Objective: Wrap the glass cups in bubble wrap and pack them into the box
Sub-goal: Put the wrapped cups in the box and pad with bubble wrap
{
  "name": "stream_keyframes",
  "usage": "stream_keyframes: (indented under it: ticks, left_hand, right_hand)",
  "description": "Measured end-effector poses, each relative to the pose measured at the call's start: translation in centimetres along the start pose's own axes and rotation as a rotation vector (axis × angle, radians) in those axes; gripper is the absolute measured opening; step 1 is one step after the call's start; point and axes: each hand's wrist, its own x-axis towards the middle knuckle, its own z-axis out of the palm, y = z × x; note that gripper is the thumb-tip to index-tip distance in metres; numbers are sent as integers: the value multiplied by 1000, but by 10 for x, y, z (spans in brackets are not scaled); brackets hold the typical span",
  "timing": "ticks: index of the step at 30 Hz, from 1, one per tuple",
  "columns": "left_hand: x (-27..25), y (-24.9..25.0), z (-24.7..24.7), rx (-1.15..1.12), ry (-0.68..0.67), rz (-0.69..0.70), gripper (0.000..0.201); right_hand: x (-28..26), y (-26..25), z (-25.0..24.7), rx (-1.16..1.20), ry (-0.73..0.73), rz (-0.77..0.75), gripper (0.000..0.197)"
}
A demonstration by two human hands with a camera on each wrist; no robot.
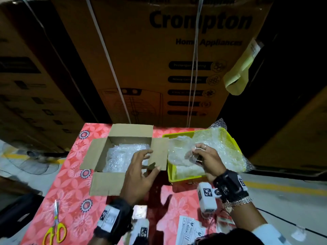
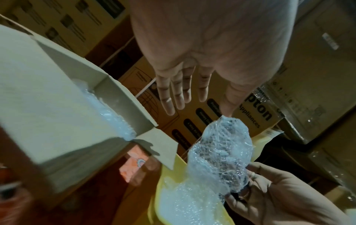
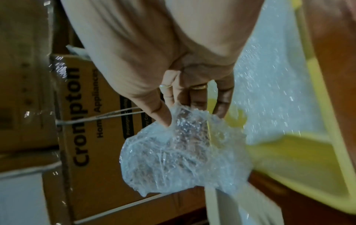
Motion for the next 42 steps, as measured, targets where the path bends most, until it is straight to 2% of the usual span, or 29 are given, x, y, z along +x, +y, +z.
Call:
stream_keyframes:
  ticks: [2,5,8,12,17,19,21,24,26,28,33,36,38,42]
  left_hand:
    - [18,11,6,4,-69,8,62]
    - [36,22,10,-64,-188,-60,76]
    - [38,20,4,-251,-262,-141,70]
    - [24,17,-15,-228,-274,-177,57]
    - [2,9,-47,-318,-391,-188,66]
    - [1,5,-63,-320,-369,-177,62]
    - [7,0,-77,-350,-282,-199,52]
    - [15,-6,-94,-387,-146,-193,29]
    - [16,-15,-104,-409,-103,-186,18]
    - [13,-21,-116,-461,-94,-186,20]
    - [8,-40,-138,-564,-94,-198,41]
    - [10,-50,-148,-571,-57,-231,25]
    - [10,-56,-154,-596,-56,-288,28]
    - [12,-69,-167,-655,-157,-335,27]
  right_hand:
    - [-12,1,6,150,-56,72,12]
    - [-21,8,14,196,-96,123,13]
    - [-26,15,24,206,-124,90,24]
    - [-29,22,38,178,-49,-26,35]
    - [-32,23,71,10,-63,-130,42]
    - [-34,24,88,-53,-71,-150,42]
    - [-37,27,107,-73,-99,-151,35]
    - [-42,29,134,-56,-142,-155,19]
    - [-45,34,150,-69,-131,-190,15]
    - [-45,39,163,-97,-105,-248,14]
    - [-48,56,187,-217,-110,-344,26]
    - [-51,62,202,-277,-116,-394,24]
    - [-52,65,211,-322,-113,-404,24]
    - [-50,73,224,-360,-94,-444,25]
